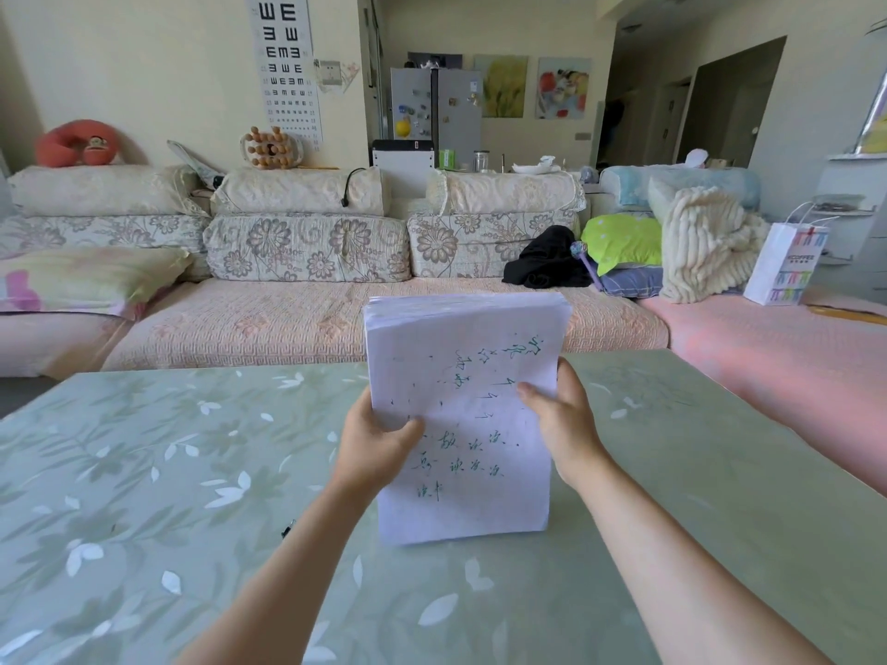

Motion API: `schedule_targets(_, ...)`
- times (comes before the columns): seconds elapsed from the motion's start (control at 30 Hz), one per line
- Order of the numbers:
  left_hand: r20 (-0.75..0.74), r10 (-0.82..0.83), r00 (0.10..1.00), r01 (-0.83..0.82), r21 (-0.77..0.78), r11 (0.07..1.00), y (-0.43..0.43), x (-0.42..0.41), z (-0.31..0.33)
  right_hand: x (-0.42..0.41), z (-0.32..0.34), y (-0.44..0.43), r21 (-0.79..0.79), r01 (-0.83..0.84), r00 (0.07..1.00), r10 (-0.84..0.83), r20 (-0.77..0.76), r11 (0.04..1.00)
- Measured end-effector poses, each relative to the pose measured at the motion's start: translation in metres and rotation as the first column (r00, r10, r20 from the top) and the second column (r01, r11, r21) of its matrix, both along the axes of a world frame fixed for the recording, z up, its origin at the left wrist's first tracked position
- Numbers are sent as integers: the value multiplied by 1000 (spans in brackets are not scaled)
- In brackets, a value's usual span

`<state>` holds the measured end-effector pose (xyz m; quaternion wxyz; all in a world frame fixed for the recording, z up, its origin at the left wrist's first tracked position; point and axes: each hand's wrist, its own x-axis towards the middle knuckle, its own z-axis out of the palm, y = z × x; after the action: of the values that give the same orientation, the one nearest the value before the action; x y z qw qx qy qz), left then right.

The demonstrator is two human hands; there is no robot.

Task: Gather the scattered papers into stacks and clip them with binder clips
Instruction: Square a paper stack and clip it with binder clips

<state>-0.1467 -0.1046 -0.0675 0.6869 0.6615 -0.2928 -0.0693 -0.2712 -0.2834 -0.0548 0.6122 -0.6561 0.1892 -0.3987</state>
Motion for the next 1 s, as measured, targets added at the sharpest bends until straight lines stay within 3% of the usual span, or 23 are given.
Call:
schedule_targets(0.17, 299, 84, 951, -148, 198, 969, 10, -3, 38, -3, 6, -1, 7, 57, 991, -55, -120, 998)
schedule_targets(0.23, 489, 57, 870, -243, 324, 914, 18, -5, 60, -8, 14, 0, -187, 245, 950, -275, -151, 951)
schedule_targets(0.27, 590, 19, 807, -299, 380, 875, 23, -8, 71, -14, 20, 2, -331, 320, 924, -369, -96, 888)
schedule_targets(0.33, 745, -74, 663, -394, 432, 811, 29, -15, 88, -26, 36, 7, -567, 377, 915, -388, 107, 733)
schedule_targets(0.4, 829, -152, 538, -461, 440, 771, 33, -22, 100, -38, 55, 10, -710, 332, 933, -326, 151, 622)
schedule_targets(0.47, 865, -209, 457, -508, 446, 737, 35, -27, 105, -45, 68, 15, -680, 111, 985, -169, -20, 725)
schedule_targets(0.53, 861, -254, 440, -519, 475, 711, 37, -31, 102, -48, 67, 15, -553, -117, 980, 5, -200, 825)
schedule_targets(0.6, 845, -286, 451, -501, 505, 703, 36, -34, 96, -49, 56, 14, -482, -189, 953, 41, -301, 856)
schedule_targets(0.7, 813, -328, 481, -478, 556, 680, 39, -30, 91, -48, 42, 10, -404, -191, 949, 63, -308, 895)
schedule_targets(0.8, 679, -396, 619, -458, 721, 521, 59, -7, 86, -53, 27, -1, -288, -178, 954, 94, -283, 941)
schedule_targets(0.83, 637, -364, 679, -424, 746, 514, 67, 3, 83, -56, 22, -6, -250, -173, 957, 102, -273, 953)
schedule_targets(0.9, 518, -208, 829, -262, 689, 675, 75, 16, 69, -60, 13, -14, -184, -152, 963, 104, -247, 971)
schedule_targets(1.0, 240, 63, 969, -149, 357, 922, 73, 15, 49, -61, 5, -20, -77, -114, 978, 98, -182, 991)
